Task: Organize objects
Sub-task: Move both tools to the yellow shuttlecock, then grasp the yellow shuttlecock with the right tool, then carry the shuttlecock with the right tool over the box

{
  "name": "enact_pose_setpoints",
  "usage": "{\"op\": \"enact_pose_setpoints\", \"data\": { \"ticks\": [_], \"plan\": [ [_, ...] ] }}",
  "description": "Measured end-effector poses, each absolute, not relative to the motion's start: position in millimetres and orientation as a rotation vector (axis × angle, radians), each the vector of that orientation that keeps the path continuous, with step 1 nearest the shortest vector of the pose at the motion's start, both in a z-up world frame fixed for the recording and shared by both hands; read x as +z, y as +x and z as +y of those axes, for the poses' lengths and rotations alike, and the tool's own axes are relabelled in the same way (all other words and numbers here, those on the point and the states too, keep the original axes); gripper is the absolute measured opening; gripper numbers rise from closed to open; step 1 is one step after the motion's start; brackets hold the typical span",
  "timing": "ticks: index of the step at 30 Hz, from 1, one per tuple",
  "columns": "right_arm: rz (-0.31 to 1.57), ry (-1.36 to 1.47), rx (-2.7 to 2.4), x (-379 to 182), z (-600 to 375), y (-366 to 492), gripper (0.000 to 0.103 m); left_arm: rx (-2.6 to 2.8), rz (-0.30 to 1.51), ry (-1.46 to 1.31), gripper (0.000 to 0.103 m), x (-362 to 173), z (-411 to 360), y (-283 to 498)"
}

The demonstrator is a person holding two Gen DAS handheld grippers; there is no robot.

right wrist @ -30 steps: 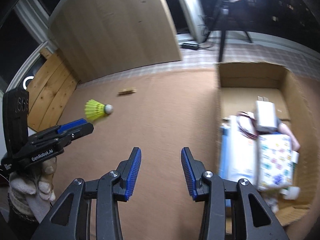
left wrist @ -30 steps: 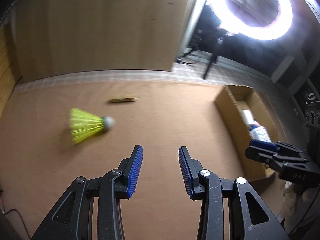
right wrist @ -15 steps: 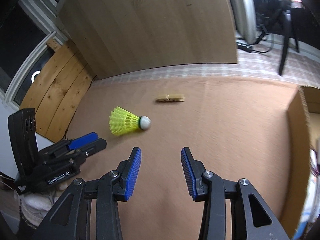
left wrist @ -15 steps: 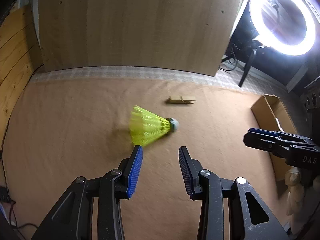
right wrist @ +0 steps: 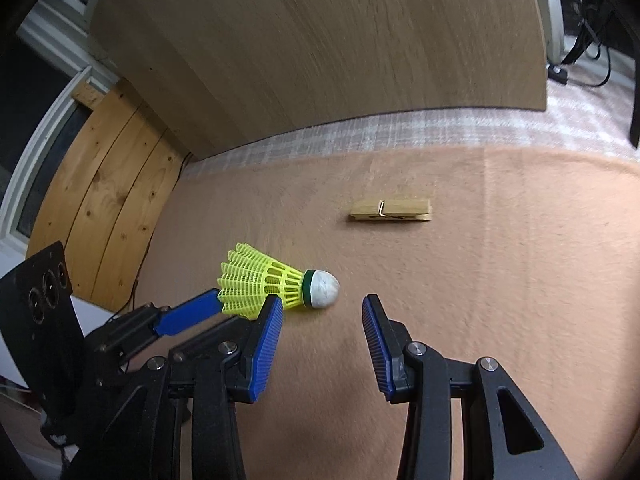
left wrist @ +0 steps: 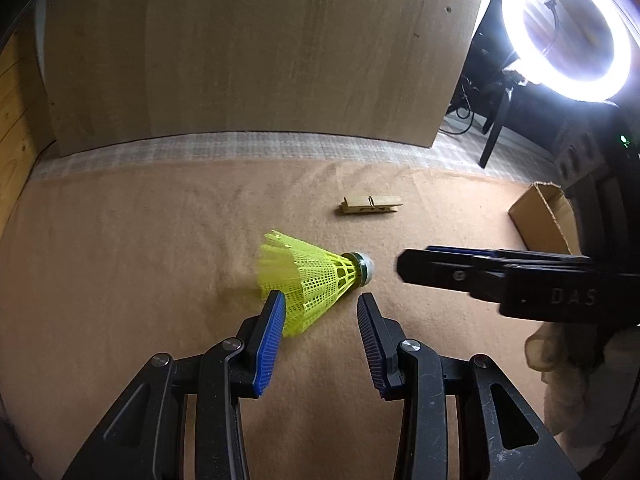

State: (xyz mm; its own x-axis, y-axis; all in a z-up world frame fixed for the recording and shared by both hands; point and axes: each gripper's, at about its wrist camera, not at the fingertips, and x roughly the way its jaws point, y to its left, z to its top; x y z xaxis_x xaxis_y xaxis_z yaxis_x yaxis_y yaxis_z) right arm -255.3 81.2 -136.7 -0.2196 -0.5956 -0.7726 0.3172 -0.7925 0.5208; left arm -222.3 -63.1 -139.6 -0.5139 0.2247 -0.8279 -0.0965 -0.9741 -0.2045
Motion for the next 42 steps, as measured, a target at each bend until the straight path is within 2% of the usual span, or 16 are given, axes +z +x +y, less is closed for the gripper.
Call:
{"op": "enact_pose_setpoints", "data": {
  "ticks": [8,13,18,21,25,32,42],
  "plan": [
    [-0.359,1.483,-2.022,-146,69,-263,0.038,2.514,-0.172,-1.445,0.04,-157,-57,-235],
    [-0.359,1.488,-1.998,-151,63,-268,0.036,2.46,-0.229,-1.428,0.04,-165,-57,-241],
    [-0.356,1.478,-1.986,-150,60,-270,0.033,2.428,-0.172,-1.405,0.039,-168,-48,-242],
    [-0.359,1.471,-1.961,-148,61,-269,0.026,2.407,-0.181,-1.381,0.028,-167,-44,-241],
    [-0.335,1.459,-1.961,-141,60,-264,0.022,2.408,-0.13,-1.373,0.028,-163,-31,-237],
    [-0.32,1.434,-1.969,-124,82,-253,0.021,2.394,-0.196,-1.363,0.026,-149,-17,-228],
    [-0.297,1.378,-2.083,-87,156,-230,0.021,2.352,-0.141,-1.277,0.026,-111,57,-214]
  ]
}}
